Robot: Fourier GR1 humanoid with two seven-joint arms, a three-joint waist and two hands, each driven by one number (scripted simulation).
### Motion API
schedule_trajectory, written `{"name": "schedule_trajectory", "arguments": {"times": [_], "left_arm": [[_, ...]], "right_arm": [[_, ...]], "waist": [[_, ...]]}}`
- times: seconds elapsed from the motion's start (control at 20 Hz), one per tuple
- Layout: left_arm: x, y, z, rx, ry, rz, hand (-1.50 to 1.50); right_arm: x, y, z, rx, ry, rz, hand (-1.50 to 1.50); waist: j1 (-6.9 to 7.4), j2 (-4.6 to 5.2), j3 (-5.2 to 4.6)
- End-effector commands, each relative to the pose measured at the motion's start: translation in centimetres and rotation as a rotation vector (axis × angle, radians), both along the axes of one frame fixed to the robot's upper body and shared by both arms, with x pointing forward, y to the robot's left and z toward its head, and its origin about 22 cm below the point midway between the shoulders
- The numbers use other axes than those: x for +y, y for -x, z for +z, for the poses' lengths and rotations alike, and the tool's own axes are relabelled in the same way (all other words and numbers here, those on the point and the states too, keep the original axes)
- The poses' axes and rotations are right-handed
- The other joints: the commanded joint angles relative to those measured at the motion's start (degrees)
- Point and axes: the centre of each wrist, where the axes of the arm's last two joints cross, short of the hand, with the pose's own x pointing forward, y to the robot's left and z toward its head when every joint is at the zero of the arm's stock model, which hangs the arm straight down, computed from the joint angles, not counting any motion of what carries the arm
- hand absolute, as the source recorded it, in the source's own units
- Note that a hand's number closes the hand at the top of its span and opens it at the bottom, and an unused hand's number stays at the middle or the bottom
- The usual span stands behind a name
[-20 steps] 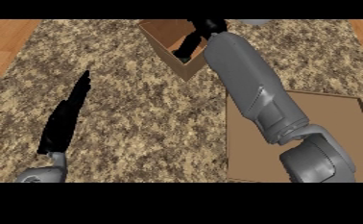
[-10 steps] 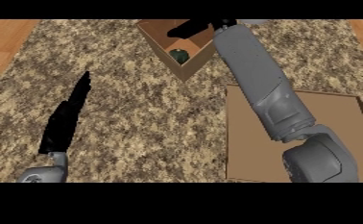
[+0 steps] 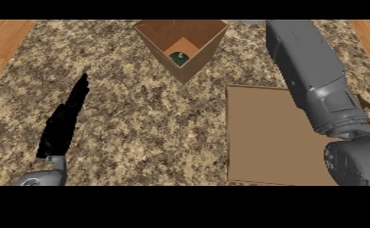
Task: Pick the squash from the tray and place it in the cardboard box
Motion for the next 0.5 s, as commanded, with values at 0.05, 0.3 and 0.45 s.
{"name": "schedule_trajectory", "arguments": {"times": [0.05,0.3,0.45], "left_arm": [[0.4,0.9,0.0,-0.003,-0.002,0.008,0.00],[-1.3,0.2,0.0,0.002,0.000,0.010,0.00],[-0.5,0.7,-1.1,-0.014,-0.011,0.003,0.00]], "right_arm": [[-9.4,0.3,1.4,-0.034,-0.079,-0.089,-1.50],[-14.9,1.7,0.0,-0.029,-0.076,-0.064,-1.50],[-18.4,2.7,1.2,-0.037,-0.031,-0.027,-1.50]], "waist": [[-0.21,-0.09,0.07],[-0.16,0.07,0.12],[0.27,0.34,0.11]]}}
